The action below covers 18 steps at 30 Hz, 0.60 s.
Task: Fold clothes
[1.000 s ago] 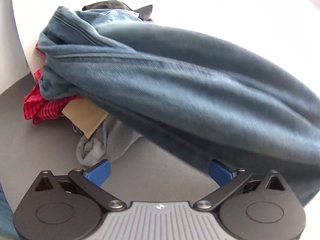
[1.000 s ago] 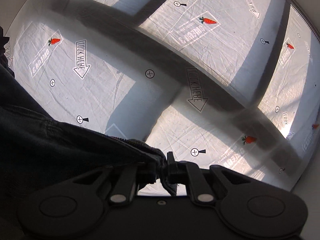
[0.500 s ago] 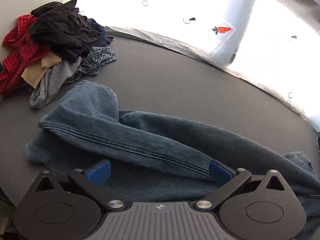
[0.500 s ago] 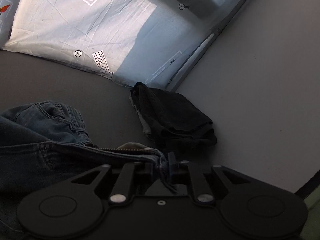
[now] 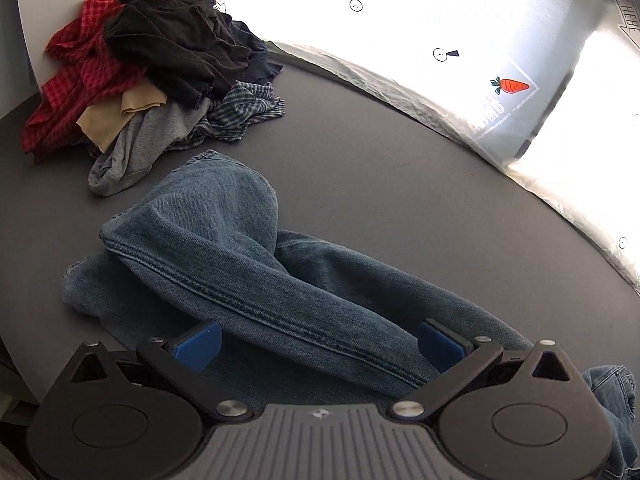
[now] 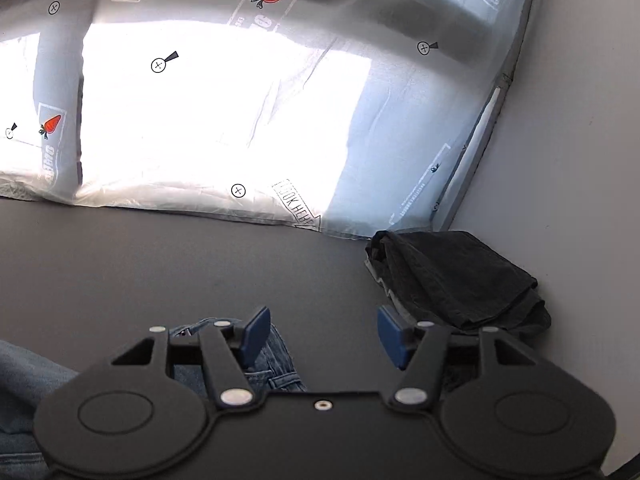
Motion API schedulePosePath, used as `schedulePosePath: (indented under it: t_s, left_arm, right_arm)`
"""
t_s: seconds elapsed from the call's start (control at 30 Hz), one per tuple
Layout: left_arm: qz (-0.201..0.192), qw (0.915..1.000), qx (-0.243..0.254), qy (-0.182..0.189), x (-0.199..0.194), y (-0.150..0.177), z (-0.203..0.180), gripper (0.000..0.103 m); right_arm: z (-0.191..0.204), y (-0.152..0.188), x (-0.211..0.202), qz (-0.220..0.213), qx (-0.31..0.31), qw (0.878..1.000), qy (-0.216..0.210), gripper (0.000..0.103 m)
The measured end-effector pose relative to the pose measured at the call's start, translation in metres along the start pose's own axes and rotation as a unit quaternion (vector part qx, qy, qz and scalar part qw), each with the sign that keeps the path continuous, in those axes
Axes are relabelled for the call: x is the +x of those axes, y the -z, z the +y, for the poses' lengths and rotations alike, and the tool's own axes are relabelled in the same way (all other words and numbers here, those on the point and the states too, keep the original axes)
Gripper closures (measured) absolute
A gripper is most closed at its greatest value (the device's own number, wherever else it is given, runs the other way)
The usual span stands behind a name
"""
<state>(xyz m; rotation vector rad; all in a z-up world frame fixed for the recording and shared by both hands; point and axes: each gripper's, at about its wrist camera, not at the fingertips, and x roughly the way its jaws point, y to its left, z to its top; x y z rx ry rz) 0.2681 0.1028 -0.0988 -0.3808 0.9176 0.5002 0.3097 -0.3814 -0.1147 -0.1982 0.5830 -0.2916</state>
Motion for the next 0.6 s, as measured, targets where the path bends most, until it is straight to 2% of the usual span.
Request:
schedulePosePath:
  t_s: [0.13, 0.23, 0.4, 0.6]
  left_arm:
    - [-0.011, 0.9996, 0.005, -0.026, 0.012, -0.023, 0.013, 0.000]
    - [-0.015, 0.9987, 0.020, -0.044, 0.028, -0.042, 0.023, 0.000]
    - [-0.006, 0.9970, 0.047, -0.062, 0.066, -0.074, 0.035, 0.000]
    - [0.022, 0.9939, 0.064, -0.087, 0.123, -0.113, 0.051, 0.000]
  right_arm:
    - [0.015, -0.014, 0.038, 0.028, 0.003, 0.999, -0.028, 0.041]
    - [0.024, -0.015, 0.066, 0.071, 0.000, 0.996, -0.054, 0.038]
    - [0.039, -0.003, 0.108, 0.139, -0.010, 0.987, -0.076, 0.031]
    - [0.051, -0.003, 0.150, 0.188, 0.007, 0.978, -0.092, 0.024]
